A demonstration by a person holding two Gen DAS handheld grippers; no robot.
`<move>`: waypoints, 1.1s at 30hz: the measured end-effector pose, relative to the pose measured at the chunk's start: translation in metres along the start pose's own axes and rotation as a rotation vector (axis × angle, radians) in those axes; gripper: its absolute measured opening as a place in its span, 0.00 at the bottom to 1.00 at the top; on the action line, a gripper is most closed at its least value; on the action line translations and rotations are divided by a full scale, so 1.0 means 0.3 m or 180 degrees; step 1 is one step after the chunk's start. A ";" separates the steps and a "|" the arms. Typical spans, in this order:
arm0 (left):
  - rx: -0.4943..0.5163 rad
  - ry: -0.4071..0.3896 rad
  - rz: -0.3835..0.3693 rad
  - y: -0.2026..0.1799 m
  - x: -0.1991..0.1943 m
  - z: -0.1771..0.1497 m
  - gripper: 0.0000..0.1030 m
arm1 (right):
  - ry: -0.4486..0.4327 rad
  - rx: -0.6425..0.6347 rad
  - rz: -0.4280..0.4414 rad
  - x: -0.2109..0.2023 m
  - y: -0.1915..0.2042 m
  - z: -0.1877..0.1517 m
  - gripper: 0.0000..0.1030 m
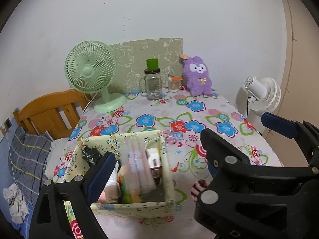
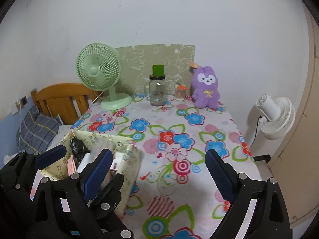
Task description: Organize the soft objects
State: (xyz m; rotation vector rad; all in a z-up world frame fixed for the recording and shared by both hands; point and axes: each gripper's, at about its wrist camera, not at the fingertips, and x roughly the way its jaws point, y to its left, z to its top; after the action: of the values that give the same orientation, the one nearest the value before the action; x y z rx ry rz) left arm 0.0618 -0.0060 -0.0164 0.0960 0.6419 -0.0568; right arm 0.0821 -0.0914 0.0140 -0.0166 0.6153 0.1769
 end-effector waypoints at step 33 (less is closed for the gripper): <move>-0.0158 -0.0440 0.0083 -0.112 -0.219 0.007 0.99 | -0.0451 0.0221 -0.0286 -0.292 -0.276 -0.038 0.96</move>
State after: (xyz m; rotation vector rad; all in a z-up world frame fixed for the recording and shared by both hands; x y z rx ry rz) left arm 0.0079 -0.0381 0.0223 0.0520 0.5035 -0.0222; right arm 0.0194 -0.1878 0.0521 0.0350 0.4779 0.0690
